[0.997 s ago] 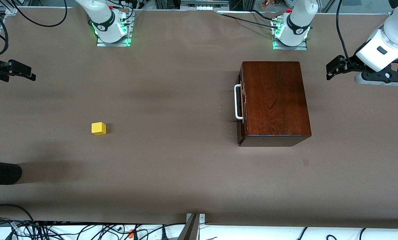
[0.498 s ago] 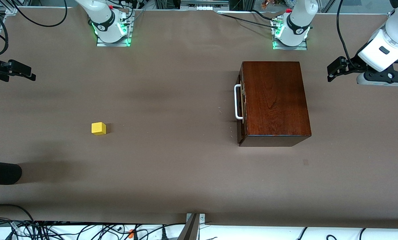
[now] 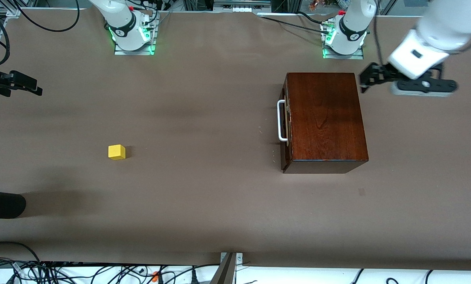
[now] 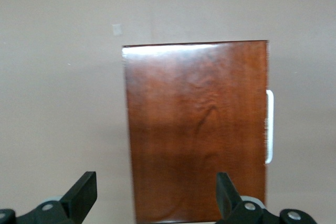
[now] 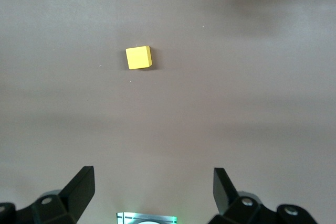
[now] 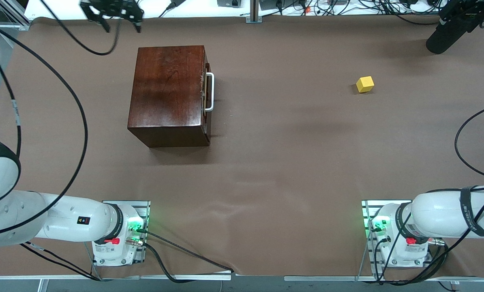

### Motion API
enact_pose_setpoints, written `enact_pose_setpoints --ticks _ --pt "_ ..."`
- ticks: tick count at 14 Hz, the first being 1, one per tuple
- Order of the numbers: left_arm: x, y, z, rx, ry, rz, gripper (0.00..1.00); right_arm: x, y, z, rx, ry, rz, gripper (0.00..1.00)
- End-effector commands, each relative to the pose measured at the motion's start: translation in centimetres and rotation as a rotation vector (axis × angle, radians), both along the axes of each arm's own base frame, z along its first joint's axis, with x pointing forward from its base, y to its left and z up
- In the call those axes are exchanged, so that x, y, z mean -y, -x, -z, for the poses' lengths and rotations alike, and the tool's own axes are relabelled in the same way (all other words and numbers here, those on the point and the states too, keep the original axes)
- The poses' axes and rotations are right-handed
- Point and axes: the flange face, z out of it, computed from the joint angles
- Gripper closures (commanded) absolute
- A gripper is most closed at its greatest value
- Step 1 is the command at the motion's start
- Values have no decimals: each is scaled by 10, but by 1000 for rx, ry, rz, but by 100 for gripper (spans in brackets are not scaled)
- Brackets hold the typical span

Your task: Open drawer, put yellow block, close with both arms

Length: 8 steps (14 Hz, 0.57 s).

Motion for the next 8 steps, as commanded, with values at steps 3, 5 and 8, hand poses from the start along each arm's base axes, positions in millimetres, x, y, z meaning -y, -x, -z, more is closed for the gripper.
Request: enact_pose_setpoints --ticks 3,5,8 --pt "110 9 1 -6 28 -72 0 2 -2 -3 -2 -21 5 0" --pt "147 17 4 -4 24 -54 0 2 -2 -4 -1 -21 5 0" --pt "199 38 28 -3 -42 -32 0 2 -2 -3 -2 -21 5 0"
